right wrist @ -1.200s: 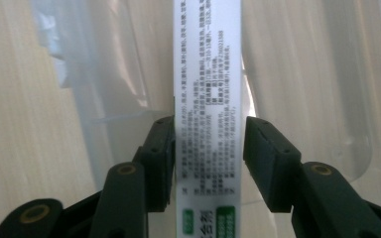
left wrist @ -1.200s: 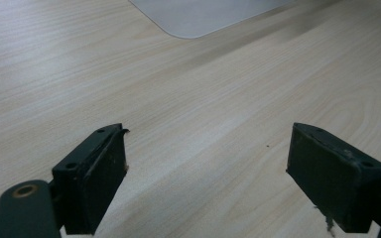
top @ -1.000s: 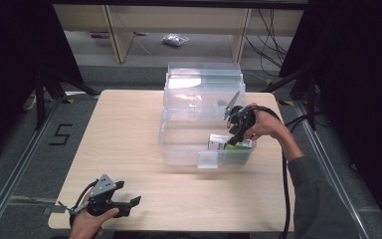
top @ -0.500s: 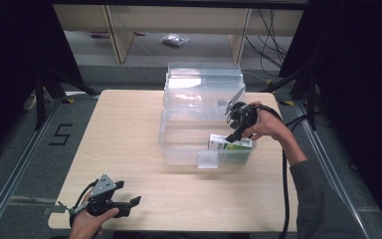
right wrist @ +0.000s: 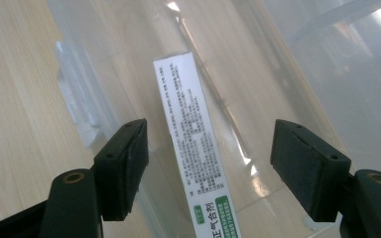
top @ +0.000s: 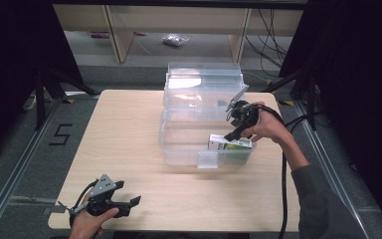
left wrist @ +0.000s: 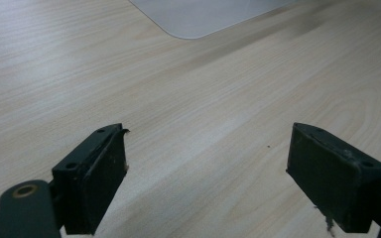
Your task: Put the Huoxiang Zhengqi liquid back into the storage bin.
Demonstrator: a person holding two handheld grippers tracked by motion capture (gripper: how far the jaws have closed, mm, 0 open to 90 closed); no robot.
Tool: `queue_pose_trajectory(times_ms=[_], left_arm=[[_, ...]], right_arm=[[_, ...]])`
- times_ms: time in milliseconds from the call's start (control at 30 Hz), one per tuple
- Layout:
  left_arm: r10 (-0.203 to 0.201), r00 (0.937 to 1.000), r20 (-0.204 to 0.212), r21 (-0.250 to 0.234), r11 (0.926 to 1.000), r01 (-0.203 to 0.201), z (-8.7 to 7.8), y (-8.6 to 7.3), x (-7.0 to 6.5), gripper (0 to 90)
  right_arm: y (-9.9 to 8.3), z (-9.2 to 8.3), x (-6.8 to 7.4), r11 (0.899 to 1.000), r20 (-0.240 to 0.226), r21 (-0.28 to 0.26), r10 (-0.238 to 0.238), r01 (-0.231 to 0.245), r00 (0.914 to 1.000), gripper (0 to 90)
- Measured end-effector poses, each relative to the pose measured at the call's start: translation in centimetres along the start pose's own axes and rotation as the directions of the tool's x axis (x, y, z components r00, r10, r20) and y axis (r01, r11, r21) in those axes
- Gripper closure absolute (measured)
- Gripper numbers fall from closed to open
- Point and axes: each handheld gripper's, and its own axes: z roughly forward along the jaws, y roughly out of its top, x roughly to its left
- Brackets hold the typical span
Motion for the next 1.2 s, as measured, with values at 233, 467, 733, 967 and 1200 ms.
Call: queue_pose_trajectory(times_ms=[233, 467, 733, 967, 1200], left_arm=[[0.000, 1.0000, 0.000, -0.003, 1.0000, 0.000, 0.0, 0.0, 0.0, 14.9], [-0.002, 1.0000, 0.000, 0.000, 1.0000, 0.002, 0.0, 0.0, 0.0, 14.9], [-0.003, 1.0000, 0.000, 0.000, 1.0000, 0.003, 0.0, 0.0, 0.0, 14.9], [-0.009, 1.0000, 0.000, -0.007, 0.9999, 0.009, 0.1, 0.0, 0.0, 14.9], [-0.003, 1.0000, -0.001, 0.000, 1.0000, 0.003, 0.0, 0.0, 0.0, 14.9]], right_arm=[[-0.1, -0.5, 0.7, 0.999, 0.003, -0.030, 0.033, -0.033, 0.9994, 29.6], [-0.7, -0.6, 1.3, 0.996, 0.020, -0.064, 0.063, -0.061, 0.9978, 28.0], [-1.3, -1.6, 2.6, 0.987, 0.021, -0.123, 0.103, -0.100, 0.9945, 26.7], [-1.8, -1.6, 3.7, 0.980, 0.004, -0.154, 0.131, -0.128, 0.9914, 25.5], [-2.2, -1.5, 4.7, 0.973, 0.018, -0.205, 0.111, -0.105, 0.9936, 24.5]])
